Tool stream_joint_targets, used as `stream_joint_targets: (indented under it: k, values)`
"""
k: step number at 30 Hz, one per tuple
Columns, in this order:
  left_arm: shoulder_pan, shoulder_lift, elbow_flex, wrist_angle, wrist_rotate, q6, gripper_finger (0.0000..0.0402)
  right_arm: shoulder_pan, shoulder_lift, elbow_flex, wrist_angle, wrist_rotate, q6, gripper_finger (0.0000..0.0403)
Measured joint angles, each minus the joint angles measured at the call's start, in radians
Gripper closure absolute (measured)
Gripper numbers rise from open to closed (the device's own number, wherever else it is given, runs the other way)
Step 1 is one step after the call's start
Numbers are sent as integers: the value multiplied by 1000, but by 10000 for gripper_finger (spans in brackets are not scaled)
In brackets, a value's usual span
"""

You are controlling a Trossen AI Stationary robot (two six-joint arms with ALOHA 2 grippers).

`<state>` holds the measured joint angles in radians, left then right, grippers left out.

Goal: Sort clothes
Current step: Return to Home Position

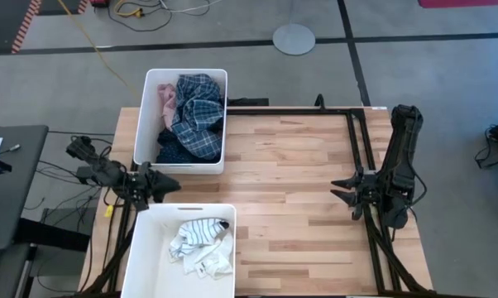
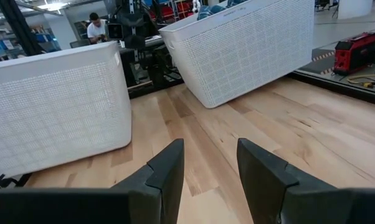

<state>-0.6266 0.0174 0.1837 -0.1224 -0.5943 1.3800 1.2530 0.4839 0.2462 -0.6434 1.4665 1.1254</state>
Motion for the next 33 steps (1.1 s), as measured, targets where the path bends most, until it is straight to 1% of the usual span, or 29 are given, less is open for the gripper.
stream_joint_targets:
  k: [5, 8, 9, 12, 14, 17, 22, 27, 33]
  values:
    - [0, 0, -1, -68, 12, -75, 297, 0, 0, 0, 1, 0, 0, 239]
    - [0, 0, -3, -70, 13, -134, 297, 0, 0, 0, 1, 0, 0, 239]
    - [0, 0, -3, -48, 13, -167, 297, 0, 0, 0, 1, 0, 0, 239]
    - [-1, 5, -15, 46, 5, -334, 297, 0, 0, 0, 1, 0, 0, 239]
    - [-1, 5, -12, 150, -25, -434, 297, 0, 0, 0, 1, 0, 0, 239]
    - [-1, 3, -8, 199, -63, -477, 297, 0, 0, 0, 2, 0, 1, 239]
    - [-1, 3, -10, 162, -63, -503, 297, 0, 0, 0, 2, 1, 2, 239]
    - [-1, 3, -10, 104, -65, -574, 297, 0, 0, 0, -3, 1, 2, 239]
    - [-1, 3, -10, -22, -65, -640, 297, 0, 0, 0, -3, 0, 1, 239]
